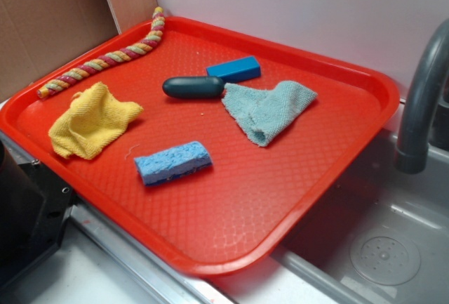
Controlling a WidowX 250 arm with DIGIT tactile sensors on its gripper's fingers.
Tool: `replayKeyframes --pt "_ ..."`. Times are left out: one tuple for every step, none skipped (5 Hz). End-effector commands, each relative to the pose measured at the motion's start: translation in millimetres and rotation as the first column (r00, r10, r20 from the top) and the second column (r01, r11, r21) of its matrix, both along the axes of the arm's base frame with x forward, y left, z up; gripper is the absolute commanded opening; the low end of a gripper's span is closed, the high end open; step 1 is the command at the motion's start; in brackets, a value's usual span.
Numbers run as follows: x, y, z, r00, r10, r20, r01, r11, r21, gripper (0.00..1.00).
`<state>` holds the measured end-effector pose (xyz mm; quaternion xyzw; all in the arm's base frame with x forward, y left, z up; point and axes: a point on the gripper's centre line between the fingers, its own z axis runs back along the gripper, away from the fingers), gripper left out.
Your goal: Grab the blue sponge.
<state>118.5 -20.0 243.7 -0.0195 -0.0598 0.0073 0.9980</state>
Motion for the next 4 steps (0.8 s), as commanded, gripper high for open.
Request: replayKeyframes --pt "0.0 0.0 0.0 1.0 0.0 0.0 0.0 1.0 0.0 1.0" --pt "24.2 -50.0 -50.0 0.969 -0.247 0.006 0.247 0.968 0.04 1.0" --pt "24.9 -89.9 -97.7 0.878 -0.479 0.007 0.479 0.877 0.037 1.0" --pt "24.9 -89.9 -97.7 0.878 -0.479 0.007 0.479 0.877 0.037 1.0"
